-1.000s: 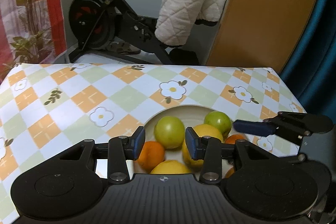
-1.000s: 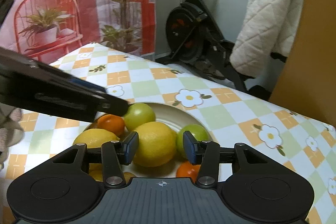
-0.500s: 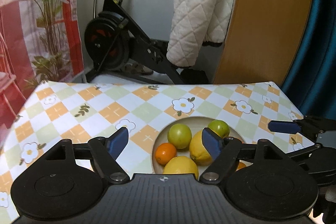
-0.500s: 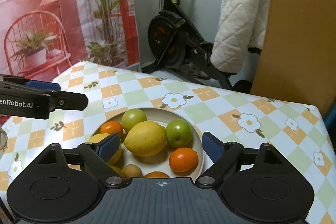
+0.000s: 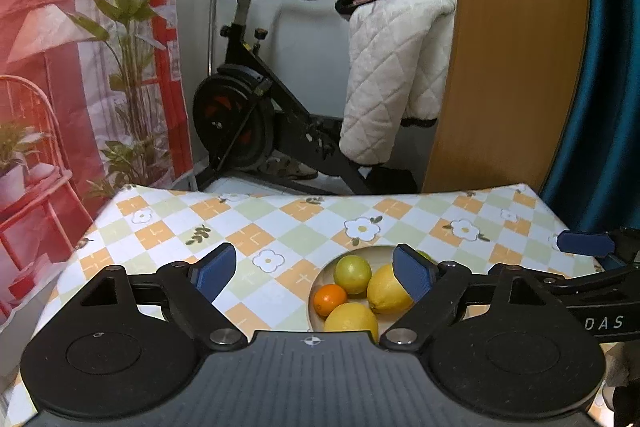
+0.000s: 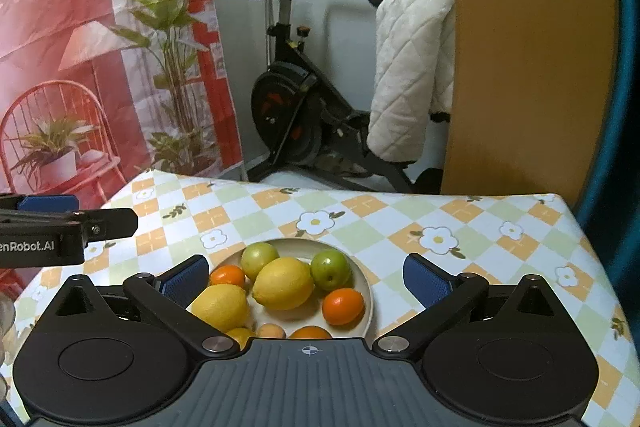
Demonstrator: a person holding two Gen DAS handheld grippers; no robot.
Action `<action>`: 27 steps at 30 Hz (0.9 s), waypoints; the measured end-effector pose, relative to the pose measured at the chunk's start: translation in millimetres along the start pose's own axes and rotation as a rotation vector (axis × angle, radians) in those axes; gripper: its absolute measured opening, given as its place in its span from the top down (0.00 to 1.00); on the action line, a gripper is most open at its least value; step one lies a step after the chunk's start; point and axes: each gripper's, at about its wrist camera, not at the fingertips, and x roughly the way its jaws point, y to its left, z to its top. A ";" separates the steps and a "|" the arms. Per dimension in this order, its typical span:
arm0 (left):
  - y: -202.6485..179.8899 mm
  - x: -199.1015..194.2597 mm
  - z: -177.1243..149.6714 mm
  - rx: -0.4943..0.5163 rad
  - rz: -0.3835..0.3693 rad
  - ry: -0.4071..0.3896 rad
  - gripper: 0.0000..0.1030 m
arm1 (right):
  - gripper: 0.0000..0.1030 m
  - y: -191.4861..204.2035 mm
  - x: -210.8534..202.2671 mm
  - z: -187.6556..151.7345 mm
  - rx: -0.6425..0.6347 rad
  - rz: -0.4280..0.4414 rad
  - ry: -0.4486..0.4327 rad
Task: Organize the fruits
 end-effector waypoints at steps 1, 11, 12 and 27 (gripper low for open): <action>-1.0 -4.5 0.3 0.000 0.011 -0.008 0.15 | 0.01 1.1 -4.7 0.3 0.005 -0.004 -0.006; 1.6 -36.8 -2.1 -0.049 0.030 -0.038 0.14 | 0.00 1.5 -40.9 -1.4 0.036 0.007 -0.027; -0.1 -37.6 -2.3 -0.044 0.032 -0.038 0.14 | 0.00 1.2 -43.0 -1.3 0.037 0.007 -0.028; -3.7 -53.0 -1.4 -0.040 0.059 -0.058 0.14 | 0.00 3.5 -57.6 5.5 0.021 -0.004 -0.056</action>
